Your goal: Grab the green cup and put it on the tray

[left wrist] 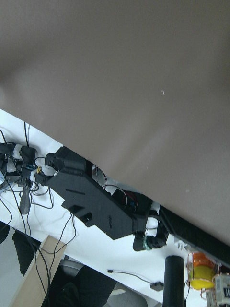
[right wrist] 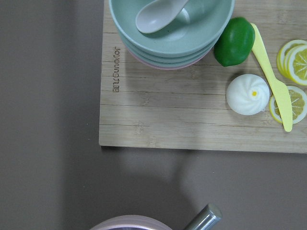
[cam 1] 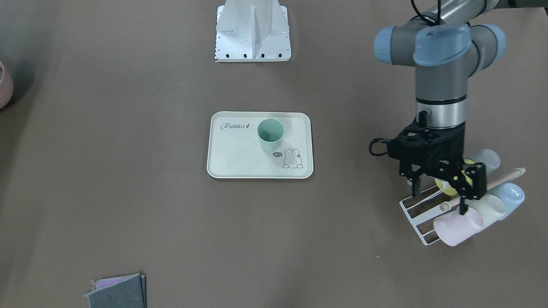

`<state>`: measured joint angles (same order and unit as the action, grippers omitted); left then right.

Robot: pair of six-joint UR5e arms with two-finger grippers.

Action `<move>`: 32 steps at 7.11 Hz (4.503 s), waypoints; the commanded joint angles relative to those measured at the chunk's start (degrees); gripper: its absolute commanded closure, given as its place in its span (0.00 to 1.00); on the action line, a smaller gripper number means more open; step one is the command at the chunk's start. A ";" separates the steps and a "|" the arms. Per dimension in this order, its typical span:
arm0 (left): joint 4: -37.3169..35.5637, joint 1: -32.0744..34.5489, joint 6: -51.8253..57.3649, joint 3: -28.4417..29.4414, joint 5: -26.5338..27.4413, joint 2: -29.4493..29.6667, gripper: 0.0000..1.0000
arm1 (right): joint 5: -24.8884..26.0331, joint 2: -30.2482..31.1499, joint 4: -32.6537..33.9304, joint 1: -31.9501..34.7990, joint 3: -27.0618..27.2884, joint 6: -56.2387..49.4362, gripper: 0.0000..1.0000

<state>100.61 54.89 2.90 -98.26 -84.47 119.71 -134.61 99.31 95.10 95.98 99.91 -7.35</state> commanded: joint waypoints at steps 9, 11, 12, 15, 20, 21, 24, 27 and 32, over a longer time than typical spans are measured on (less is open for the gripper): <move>-0.49 34.30 -3.77 0.08 -52.61 -35.75 0.01 | -0.04 0.27 0.00 0.00 -0.33 -0.03 0.00; -0.50 34.76 -3.77 1.58 -53.08 -39.37 0.01 | -0.04 0.19 0.00 0.00 -0.33 -0.03 0.00; -0.67 34.76 -3.78 2.19 -53.07 -39.73 0.01 | -0.30 0.19 0.00 0.00 -0.33 0.06 0.00; -3.66 34.93 -3.69 2.20 -53.08 -39.56 0.01 | -0.30 0.19 -0.09 0.00 -0.33 0.06 0.00; -3.57 35.64 -3.60 2.28 -52.72 -39.73 0.01 | -0.48 0.10 -0.09 0.00 -0.16 0.06 0.00; -3.57 35.55 -3.51 3.16 -52.64 -39.73 0.01 | -0.48 0.10 -0.09 0.00 -0.24 0.06 0.00; -3.22 35.55 -3.77 6.23 -52.72 -38.68 0.01 | -0.39 0.10 -0.09 0.00 -0.24 0.06 0.00; -3.05 35.55 -3.78 5.89 -52.72 -38.85 0.01 | -0.39 0.10 -0.09 0.00 -0.24 0.06 0.00; -3.22 35.55 -3.78 5.89 -52.72 -39.47 0.01 | -0.48 0.10 -0.09 0.00 -0.24 0.14 0.00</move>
<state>97.45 90.44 -0.88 -92.40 -137.20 80.34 -135.06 99.40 95.04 95.98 99.67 -7.21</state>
